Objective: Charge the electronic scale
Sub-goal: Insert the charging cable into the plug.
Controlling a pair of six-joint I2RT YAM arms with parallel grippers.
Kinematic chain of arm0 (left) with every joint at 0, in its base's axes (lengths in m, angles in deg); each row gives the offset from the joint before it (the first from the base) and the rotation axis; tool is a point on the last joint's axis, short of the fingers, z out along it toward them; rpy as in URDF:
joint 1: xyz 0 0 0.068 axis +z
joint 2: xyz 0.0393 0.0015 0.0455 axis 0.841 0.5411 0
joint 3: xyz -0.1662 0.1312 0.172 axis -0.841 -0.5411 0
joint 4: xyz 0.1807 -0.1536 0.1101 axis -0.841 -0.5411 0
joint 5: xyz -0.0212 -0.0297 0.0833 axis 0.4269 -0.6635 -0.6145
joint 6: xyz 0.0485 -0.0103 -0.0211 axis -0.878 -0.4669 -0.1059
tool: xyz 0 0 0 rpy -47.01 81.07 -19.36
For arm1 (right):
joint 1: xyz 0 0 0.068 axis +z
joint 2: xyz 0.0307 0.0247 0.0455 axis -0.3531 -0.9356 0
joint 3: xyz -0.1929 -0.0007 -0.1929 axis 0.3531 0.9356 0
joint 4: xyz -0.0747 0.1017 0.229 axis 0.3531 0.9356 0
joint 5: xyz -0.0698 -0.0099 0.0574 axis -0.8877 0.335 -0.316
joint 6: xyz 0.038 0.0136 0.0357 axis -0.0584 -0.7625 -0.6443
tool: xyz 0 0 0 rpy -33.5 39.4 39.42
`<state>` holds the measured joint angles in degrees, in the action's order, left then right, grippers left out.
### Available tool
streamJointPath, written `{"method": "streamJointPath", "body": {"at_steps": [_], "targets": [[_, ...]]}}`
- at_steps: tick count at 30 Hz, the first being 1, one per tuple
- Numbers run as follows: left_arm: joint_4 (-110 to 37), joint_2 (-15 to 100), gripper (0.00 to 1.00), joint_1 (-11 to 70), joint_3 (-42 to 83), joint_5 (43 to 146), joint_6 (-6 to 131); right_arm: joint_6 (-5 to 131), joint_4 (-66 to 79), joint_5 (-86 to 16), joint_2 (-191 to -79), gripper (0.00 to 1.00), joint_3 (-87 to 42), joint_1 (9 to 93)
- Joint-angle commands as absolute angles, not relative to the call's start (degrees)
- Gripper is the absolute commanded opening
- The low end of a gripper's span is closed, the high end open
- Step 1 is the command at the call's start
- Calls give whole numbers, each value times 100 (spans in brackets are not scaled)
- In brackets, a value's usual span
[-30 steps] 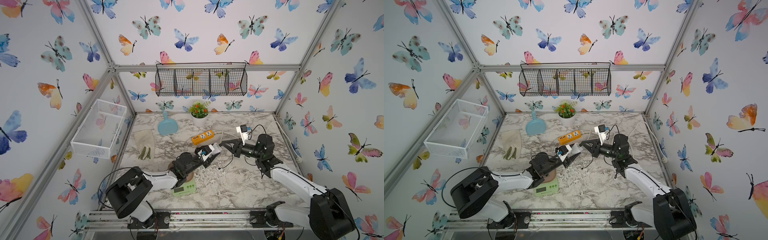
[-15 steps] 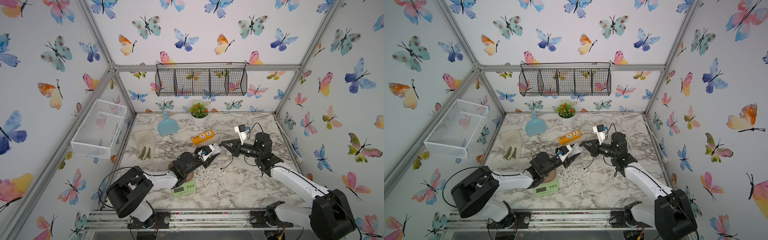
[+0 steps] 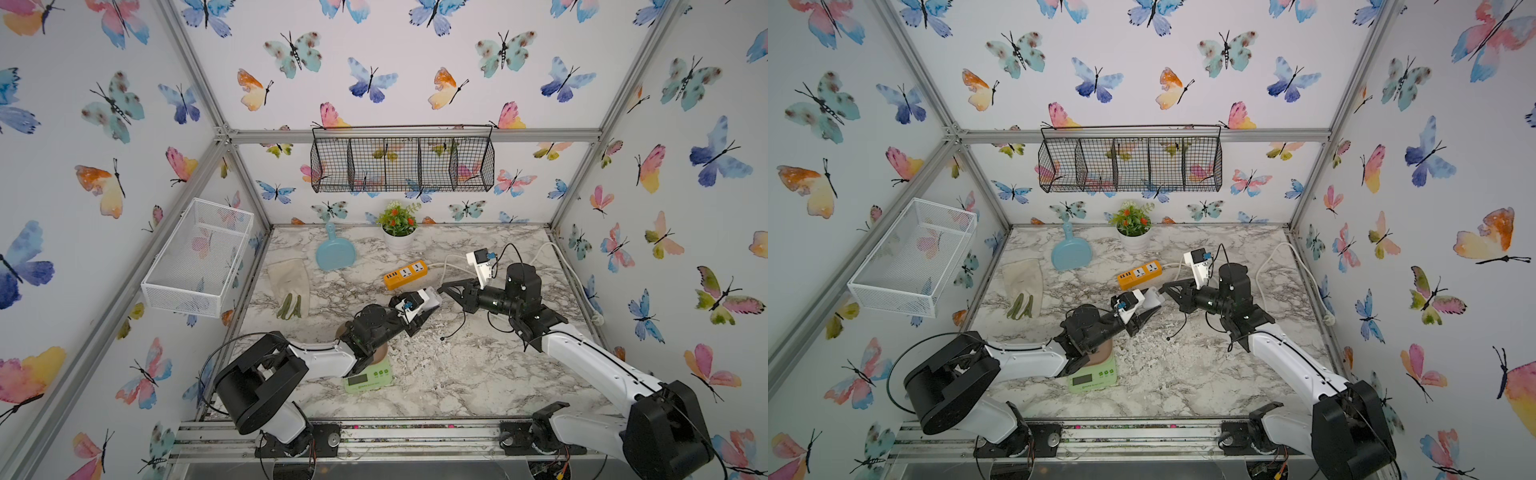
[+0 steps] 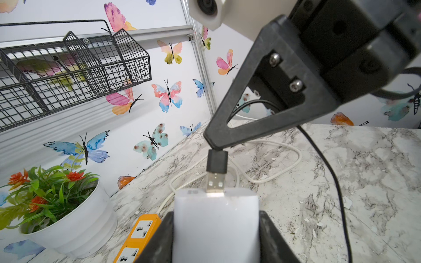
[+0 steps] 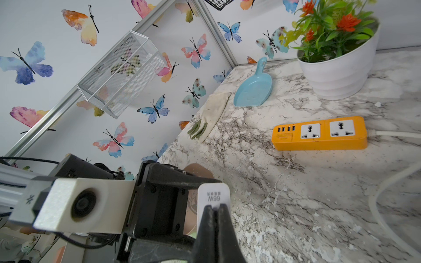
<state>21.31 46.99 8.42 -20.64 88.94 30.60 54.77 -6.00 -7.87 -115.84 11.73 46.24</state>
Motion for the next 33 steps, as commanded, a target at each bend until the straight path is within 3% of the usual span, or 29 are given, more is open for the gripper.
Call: {"method": "streamJointPath", "body": {"at_steps": [1,18,23,26,30,33], "targets": [[2742,4683,9,829,-1849,8823,2993,5680,-2,-868,-11551,2,1016,4687],[2708,4568,9,829,-1847,8913,2871,5794,189,-923,-11998,2,793,5047],[2787,4605,9,843,-1916,8828,2848,6044,339,-1095,-11934,45,616,5051],[2841,4610,9,872,-1948,8862,2898,6298,347,-1204,-11923,60,543,5047],[2843,4583,9,888,-1971,8904,2927,6535,330,-1144,-12143,65,415,5050],[2843,4571,9,899,-1984,8911,2937,6581,310,-828,-12379,62,220,5048]]}}
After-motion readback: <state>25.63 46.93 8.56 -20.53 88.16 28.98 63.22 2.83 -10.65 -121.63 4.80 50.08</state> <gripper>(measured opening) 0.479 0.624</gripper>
